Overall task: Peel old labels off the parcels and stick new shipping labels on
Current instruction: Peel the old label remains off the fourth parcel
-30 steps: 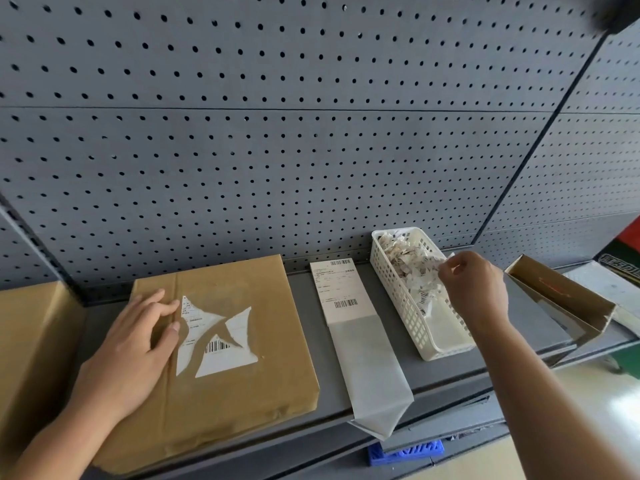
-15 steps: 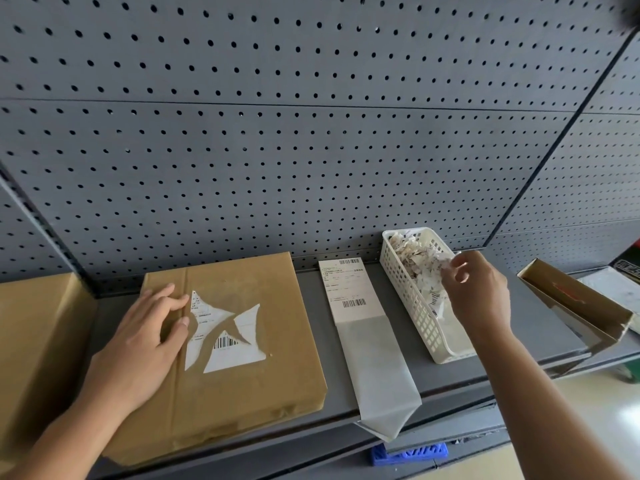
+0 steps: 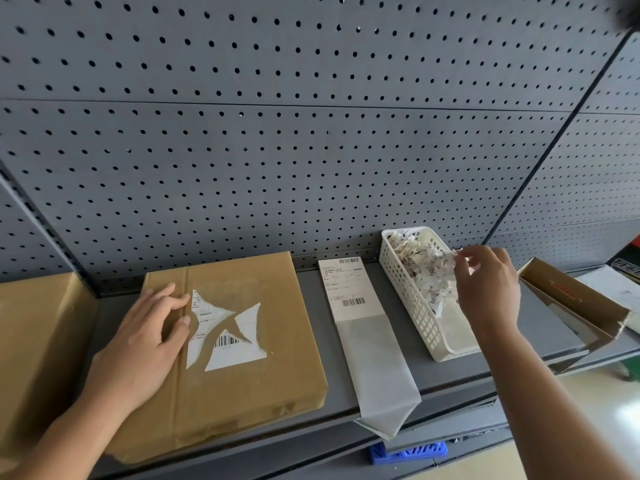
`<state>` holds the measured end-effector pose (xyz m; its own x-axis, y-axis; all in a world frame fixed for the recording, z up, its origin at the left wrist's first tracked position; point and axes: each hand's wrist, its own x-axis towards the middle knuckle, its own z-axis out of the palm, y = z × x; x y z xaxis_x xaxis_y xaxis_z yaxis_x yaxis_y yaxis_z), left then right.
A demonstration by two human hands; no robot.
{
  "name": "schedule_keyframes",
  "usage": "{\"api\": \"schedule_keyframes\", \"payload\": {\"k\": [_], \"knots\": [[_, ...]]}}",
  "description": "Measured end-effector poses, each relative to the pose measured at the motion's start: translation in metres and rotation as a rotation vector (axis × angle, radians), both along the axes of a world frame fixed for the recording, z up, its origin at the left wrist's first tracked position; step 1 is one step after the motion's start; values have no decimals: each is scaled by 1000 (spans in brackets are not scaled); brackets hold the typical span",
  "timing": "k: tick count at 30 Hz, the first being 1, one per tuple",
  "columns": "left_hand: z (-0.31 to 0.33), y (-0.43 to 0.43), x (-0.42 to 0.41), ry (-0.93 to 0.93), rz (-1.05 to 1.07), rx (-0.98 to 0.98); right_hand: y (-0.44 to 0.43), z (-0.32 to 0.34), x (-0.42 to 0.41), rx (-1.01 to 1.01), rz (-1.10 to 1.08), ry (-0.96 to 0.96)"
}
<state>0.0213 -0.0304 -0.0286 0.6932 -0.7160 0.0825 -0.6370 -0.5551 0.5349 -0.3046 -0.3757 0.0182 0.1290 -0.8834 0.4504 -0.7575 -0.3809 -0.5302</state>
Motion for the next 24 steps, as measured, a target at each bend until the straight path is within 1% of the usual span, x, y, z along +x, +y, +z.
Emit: {"api": "schedule_keyframes", "payload": {"k": [10, 15, 24], "knots": [[0, -1, -1, -11, 3, -4, -18, -14, 1, 91, -8, -27], [0, 0, 0, -15, 9, 13, -12, -16, 8, 117, 9, -41], [-1, 0, 0, -13, 10, 15, -7, -16, 13, 137, 92, 20]]}}
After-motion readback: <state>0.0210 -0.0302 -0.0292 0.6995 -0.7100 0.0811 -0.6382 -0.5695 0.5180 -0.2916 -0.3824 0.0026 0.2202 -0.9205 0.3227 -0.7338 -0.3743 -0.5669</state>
